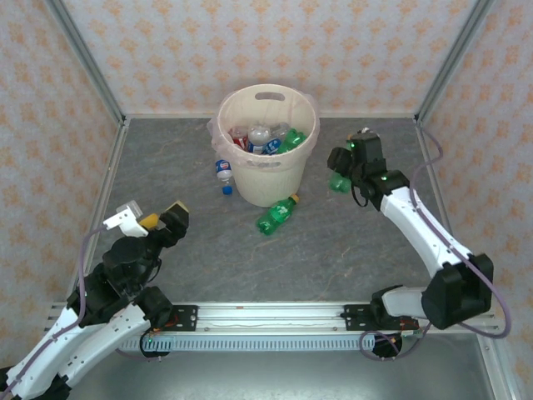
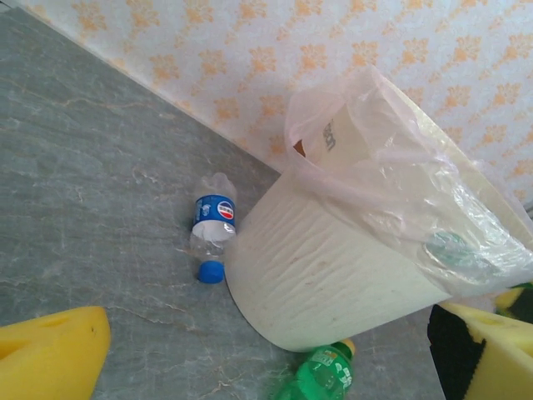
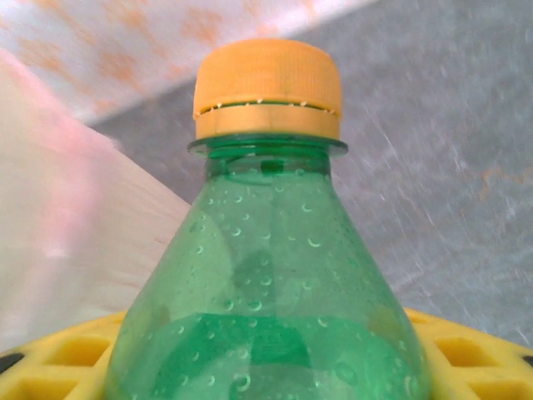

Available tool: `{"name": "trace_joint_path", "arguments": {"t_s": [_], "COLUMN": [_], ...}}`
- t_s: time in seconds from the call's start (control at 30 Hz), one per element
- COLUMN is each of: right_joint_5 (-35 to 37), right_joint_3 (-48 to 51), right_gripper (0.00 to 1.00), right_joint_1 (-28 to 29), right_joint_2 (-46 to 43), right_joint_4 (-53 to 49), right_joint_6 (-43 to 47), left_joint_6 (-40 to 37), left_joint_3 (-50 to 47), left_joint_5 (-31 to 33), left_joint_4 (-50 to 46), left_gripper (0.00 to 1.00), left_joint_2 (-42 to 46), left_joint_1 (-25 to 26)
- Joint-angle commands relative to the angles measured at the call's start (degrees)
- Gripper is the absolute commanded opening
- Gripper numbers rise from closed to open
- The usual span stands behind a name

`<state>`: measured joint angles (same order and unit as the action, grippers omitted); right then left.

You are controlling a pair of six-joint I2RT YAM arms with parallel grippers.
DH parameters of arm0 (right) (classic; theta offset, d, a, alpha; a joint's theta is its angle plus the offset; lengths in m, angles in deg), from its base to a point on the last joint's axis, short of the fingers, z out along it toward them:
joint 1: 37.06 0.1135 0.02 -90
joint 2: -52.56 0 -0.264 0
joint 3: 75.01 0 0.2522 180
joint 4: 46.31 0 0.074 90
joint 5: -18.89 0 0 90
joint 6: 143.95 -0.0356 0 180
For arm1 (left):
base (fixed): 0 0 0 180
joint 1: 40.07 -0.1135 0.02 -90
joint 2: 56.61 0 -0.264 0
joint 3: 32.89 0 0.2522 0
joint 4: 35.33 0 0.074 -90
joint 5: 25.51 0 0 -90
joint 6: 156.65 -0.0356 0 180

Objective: Put the plastic bottles in the bin

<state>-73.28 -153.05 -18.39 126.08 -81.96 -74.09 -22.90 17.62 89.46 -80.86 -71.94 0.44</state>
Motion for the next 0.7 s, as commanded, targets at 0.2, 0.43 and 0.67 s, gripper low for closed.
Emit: {"name": "trace_joint_path", "arguments": {"t_s": [0.2,0.43,0.67], "right_joint_5": [5.22,5.08,4.92], "right_joint_3": [-16.59,-28.42,-37.40], "right_gripper": [0.57,0.57,0.57], "right_joint_1": [6.31,11.07,13.67], "right_joint_2": [-1.07,8.10,17.62], "right_joint_4": [-2.37,-3.18,-2.34], "right_joint_6": [-0.09,-1.17,-2.95], "left_joint_6": [0.41,-0.42,-0.35], "left_joint_3": [1.13,0.94,1.40], "left_joint_5": [0.99,-0.89,-2.01], "left_joint_4": [-1.45,-1.88,-3.02], "left_gripper": [0.99,0.99,0.99], "left_joint_2": [0.48,0.55,0.81], "left_joint_1": [0.35,0.36,0.34]}}
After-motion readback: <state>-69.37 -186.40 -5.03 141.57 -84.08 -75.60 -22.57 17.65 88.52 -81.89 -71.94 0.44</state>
